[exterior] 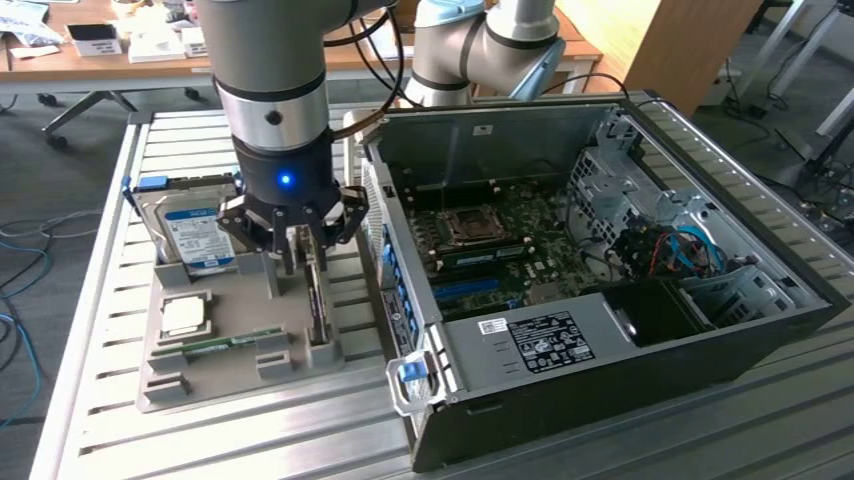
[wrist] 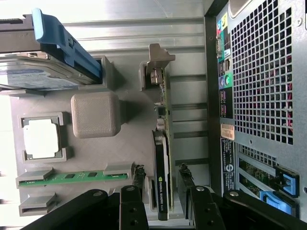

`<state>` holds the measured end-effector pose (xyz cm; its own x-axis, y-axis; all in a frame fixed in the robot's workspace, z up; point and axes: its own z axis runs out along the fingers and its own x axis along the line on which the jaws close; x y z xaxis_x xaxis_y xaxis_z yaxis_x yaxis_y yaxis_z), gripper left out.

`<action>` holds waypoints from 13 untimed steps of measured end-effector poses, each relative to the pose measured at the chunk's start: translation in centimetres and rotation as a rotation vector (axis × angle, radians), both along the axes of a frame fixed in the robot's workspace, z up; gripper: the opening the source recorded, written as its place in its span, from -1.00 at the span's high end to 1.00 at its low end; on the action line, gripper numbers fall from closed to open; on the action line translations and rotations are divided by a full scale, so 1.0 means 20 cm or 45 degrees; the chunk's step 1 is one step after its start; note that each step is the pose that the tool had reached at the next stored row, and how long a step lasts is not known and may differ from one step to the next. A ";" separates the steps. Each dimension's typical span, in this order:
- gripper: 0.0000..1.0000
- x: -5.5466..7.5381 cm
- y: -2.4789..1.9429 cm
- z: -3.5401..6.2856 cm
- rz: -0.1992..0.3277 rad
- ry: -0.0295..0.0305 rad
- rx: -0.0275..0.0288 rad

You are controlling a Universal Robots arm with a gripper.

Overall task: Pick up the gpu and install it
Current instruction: 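Pick up the gpu and move the gpu toward the slot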

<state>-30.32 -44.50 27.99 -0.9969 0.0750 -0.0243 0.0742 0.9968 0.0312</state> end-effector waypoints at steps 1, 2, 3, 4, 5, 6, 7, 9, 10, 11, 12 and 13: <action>0.17 0.00 0.000 0.000 0.000 0.0000 0.0001; 0.17 0.00 0.000 0.000 0.000 0.0001 0.0000; 0.17 0.00 0.000 -0.001 0.000 0.0000 0.0001; 0.17 0.00 0.000 -0.002 0.000 -0.0001 0.0001; 0.17 0.00 0.000 -0.003 0.000 0.0000 0.0001; 0.17 0.00 0.000 -0.004 0.000 0.0000 0.0000; 0.17 0.00 0.000 -0.005 0.000 0.0001 0.0000; 0.17 0.00 0.000 -0.005 0.000 0.0001 -0.0001; 0.17 0.00 0.000 -0.005 0.000 0.0001 -0.0001; 0.17 0.00 0.000 -0.008 0.000 -0.0003 0.0003; 0.17 0.00 0.000 -0.012 0.000 -0.0004 0.0004; 0.17 0.00 0.000 -0.015 0.000 -0.0002 0.0003</action>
